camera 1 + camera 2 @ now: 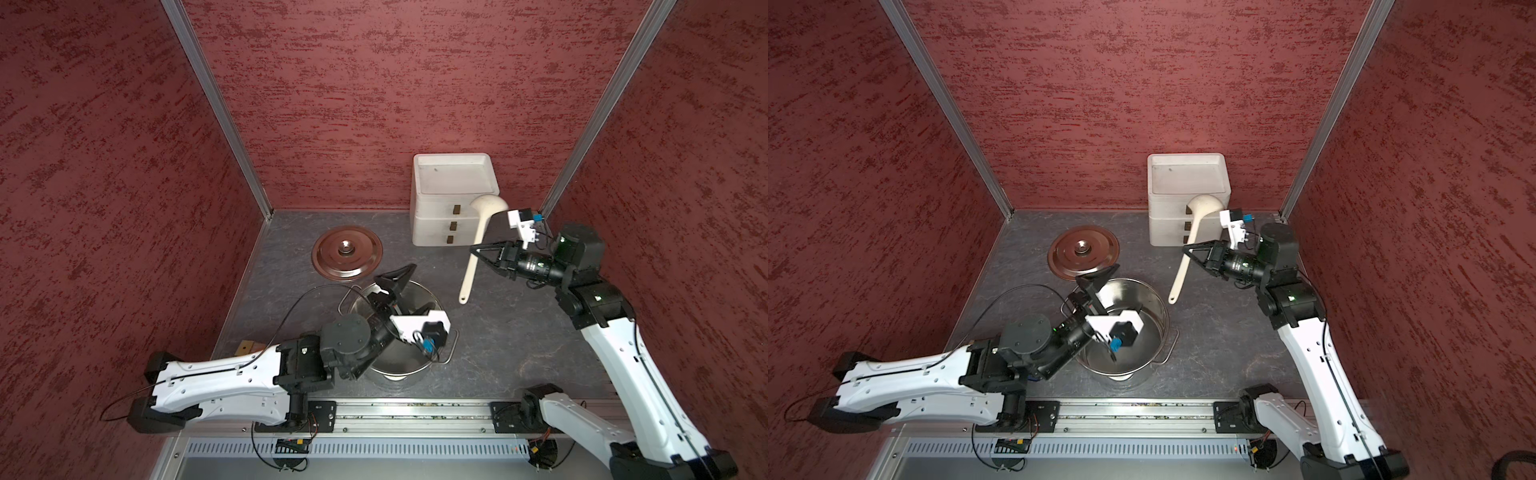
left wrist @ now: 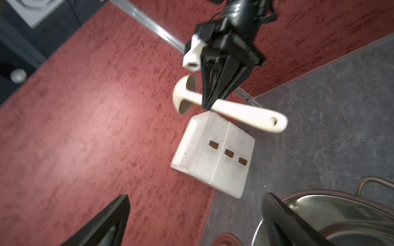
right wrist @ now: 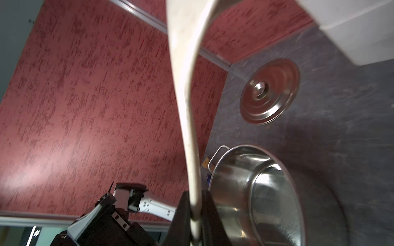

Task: Stir the soup with a spoon
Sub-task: Place the spoon at the center of the board.

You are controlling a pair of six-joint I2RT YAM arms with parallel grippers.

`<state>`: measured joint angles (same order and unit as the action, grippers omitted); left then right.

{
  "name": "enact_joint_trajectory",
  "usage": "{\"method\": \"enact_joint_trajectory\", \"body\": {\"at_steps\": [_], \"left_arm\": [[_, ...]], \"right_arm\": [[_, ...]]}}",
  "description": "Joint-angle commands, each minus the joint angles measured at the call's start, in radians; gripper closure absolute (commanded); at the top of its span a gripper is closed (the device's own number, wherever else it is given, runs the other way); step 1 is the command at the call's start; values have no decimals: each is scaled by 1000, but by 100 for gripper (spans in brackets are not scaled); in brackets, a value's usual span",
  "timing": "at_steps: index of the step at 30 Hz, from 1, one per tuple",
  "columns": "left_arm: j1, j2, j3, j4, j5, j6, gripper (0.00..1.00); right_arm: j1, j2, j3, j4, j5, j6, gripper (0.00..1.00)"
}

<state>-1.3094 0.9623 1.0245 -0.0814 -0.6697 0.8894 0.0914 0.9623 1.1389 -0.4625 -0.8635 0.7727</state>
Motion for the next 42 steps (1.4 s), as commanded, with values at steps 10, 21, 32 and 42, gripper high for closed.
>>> {"method": "enact_joint_trajectory", "body": {"at_steps": [10, 21, 32, 42], "left_arm": [[771, 41, 107, -555, 431, -1325, 0], [910, 66, 74, -603, 481, -1344, 0], [934, 28, 39, -604, 451, -1313, 0], [975, -27, -33, -605, 369, -1276, 0]], "right_arm": [[-206, 106, -378, -13, 53, -452, 100], [-197, 426, -455, 309, 23, -439, 100], [-164, 657, -454, 412, 8, -467, 100], [-164, 708, -506, 481, 42, -415, 81]]}}
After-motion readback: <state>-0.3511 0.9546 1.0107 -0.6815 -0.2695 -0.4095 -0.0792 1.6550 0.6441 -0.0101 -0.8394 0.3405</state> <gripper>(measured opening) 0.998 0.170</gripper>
